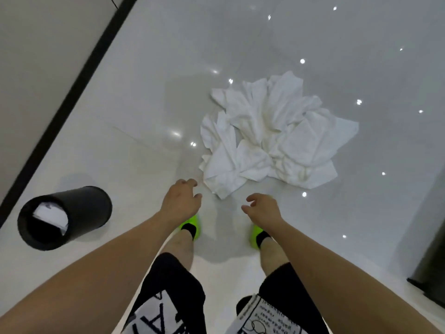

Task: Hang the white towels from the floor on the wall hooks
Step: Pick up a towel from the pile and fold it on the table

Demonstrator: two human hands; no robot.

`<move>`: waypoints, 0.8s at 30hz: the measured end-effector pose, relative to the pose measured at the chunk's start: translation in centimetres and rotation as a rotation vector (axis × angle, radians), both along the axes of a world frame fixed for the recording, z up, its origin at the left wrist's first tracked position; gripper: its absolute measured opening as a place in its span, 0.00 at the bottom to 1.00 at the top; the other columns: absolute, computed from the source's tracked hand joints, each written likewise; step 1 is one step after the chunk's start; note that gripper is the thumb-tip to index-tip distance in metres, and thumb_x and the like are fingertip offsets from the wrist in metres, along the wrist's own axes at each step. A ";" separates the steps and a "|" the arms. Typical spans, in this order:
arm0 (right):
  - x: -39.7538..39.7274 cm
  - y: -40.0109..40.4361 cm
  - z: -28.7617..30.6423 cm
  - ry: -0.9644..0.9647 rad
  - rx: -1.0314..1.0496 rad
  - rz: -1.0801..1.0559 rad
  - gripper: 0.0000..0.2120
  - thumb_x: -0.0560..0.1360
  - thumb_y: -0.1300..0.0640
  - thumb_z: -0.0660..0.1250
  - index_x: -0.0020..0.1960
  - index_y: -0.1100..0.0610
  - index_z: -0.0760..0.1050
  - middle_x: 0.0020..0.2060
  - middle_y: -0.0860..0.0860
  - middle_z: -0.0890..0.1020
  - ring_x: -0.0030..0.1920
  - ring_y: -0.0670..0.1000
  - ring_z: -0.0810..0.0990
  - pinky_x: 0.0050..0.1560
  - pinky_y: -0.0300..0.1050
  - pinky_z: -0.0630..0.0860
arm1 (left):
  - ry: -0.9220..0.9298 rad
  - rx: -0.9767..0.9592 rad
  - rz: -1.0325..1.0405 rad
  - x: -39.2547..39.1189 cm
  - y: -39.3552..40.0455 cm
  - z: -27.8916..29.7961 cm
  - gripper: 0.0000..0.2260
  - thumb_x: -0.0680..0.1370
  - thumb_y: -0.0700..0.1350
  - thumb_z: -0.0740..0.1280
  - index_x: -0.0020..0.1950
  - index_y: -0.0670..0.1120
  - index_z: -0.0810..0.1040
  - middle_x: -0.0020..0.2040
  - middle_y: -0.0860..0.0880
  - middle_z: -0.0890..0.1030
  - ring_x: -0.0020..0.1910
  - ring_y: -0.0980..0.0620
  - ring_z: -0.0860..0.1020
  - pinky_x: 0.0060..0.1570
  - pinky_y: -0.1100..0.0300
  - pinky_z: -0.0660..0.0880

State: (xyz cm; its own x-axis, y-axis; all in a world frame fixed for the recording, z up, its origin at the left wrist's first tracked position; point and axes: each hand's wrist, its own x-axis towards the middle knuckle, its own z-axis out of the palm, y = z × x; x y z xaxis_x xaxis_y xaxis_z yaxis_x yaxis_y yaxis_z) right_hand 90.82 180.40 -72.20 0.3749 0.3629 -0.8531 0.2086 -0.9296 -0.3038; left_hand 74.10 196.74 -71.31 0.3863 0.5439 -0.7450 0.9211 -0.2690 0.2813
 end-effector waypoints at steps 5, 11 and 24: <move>4.1 4.3 -11.4 -0.008 0.013 -0.015 0.16 0.72 0.51 0.71 0.58 0.54 0.80 0.51 0.52 0.83 0.55 0.52 0.80 0.51 0.38 0.69 | 0.020 -0.024 0.081 3.2 2.3 -10.3 0.18 0.78 0.50 0.64 0.67 0.47 0.73 0.60 0.43 0.75 0.57 0.44 0.75 0.54 0.58 0.68; 6.4 7.2 -25.7 -0.026 0.033 -0.089 0.16 0.71 0.51 0.69 0.58 0.52 0.80 0.51 0.50 0.83 0.54 0.52 0.79 0.48 0.39 0.68 | 0.018 -0.054 0.083 7.0 3.8 -23.9 0.18 0.78 0.50 0.65 0.66 0.47 0.73 0.59 0.44 0.75 0.54 0.46 0.75 0.50 0.60 0.67; 5.7 10.7 -39.0 -0.126 0.049 0.003 0.08 0.71 0.60 0.64 0.35 0.61 0.76 0.30 0.53 0.78 0.34 0.55 0.78 0.34 0.44 0.74 | 0.050 -0.074 0.020 8.4 4.8 -35.7 0.18 0.79 0.50 0.63 0.68 0.46 0.71 0.62 0.44 0.72 0.54 0.46 0.75 0.49 0.61 0.65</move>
State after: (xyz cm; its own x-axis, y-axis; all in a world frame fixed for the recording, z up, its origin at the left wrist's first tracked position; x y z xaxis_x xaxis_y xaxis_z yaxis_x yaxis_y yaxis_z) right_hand 96.47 191.11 -111.19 0.4766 0.4045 -0.7806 0.2511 -0.9135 -0.3201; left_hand 82.50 201.52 -107.04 0.3375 0.4935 -0.8016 0.9394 -0.2308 0.2534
